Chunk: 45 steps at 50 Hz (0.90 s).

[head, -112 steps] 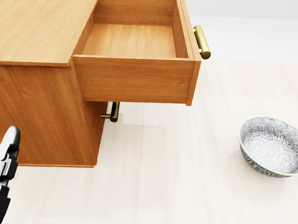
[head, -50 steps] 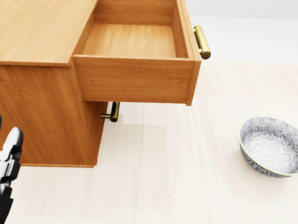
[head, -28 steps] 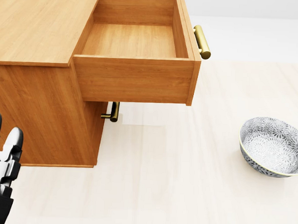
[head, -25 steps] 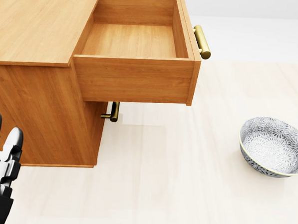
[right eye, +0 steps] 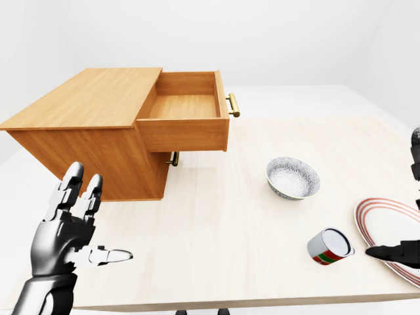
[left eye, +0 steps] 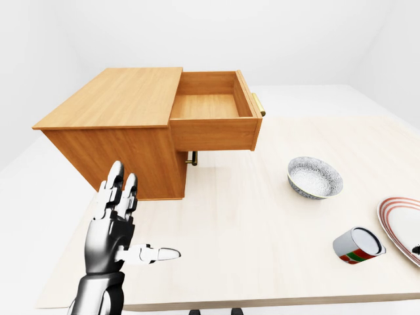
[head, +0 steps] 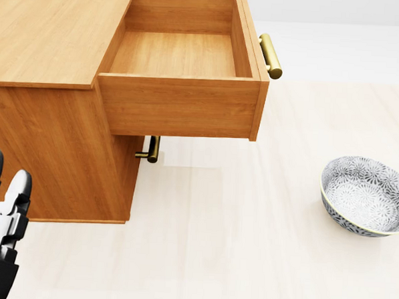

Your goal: Put the ketchup in the top drawer of the cabinet.

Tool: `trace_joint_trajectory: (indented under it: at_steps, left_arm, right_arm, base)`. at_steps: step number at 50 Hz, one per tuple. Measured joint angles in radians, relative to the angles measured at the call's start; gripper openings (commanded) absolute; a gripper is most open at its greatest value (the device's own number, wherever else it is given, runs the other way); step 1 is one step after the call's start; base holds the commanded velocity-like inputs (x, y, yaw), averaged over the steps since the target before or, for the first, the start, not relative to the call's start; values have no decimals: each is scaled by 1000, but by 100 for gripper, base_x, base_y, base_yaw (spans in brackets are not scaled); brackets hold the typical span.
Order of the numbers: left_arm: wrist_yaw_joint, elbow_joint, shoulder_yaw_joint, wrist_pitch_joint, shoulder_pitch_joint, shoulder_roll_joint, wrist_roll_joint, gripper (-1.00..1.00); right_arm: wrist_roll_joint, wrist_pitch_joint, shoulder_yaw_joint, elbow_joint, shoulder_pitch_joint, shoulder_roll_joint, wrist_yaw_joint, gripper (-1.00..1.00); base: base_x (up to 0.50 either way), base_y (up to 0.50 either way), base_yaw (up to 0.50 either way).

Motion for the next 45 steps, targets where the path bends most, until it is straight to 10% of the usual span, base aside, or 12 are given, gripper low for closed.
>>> trace_joint_trajectory:
  at_steps: [45]
  left_arm:
    - [13, 25, -10, -13, -11, 6, 8, 100]
  right_arm:
    - [83, 0, 97, 341, 52, 64, 0, 100]
  base:
    - [0, 0, 0]
